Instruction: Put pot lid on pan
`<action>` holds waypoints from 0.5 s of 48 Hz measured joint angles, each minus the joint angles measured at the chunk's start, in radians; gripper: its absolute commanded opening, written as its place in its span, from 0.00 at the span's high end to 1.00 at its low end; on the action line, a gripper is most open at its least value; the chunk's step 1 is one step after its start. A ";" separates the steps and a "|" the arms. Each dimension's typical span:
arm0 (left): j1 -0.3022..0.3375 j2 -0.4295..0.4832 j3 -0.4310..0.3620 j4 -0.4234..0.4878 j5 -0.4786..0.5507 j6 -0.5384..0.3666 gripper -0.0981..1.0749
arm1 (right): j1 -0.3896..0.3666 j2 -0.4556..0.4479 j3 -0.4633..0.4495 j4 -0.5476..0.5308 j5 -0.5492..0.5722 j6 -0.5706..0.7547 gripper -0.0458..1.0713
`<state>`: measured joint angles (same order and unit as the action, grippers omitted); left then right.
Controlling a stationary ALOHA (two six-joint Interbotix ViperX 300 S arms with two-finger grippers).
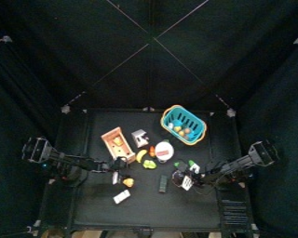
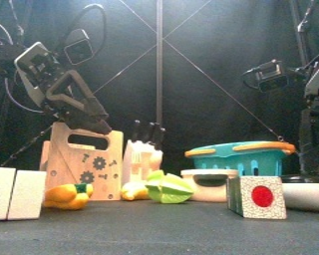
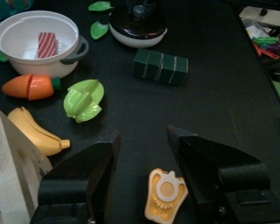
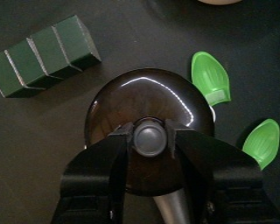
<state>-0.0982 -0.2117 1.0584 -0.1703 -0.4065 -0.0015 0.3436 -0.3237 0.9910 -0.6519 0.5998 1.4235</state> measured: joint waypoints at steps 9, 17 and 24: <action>0.000 0.000 0.000 0.000 0.000 0.000 0.20 | 0.000 -0.044 -0.006 -0.023 0.003 0.000 0.21; 0.000 0.000 0.000 0.000 0.000 0.000 0.20 | -0.003 -0.057 -0.006 -0.028 0.015 0.000 0.21; 0.000 0.000 0.000 0.000 0.000 0.000 0.20 | -0.015 -0.057 -0.008 -0.051 0.018 -0.002 0.21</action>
<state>-0.0982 -0.2117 1.0584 -0.1703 -0.4065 -0.0015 0.3283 -0.3804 0.9833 -0.7026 0.6182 1.4220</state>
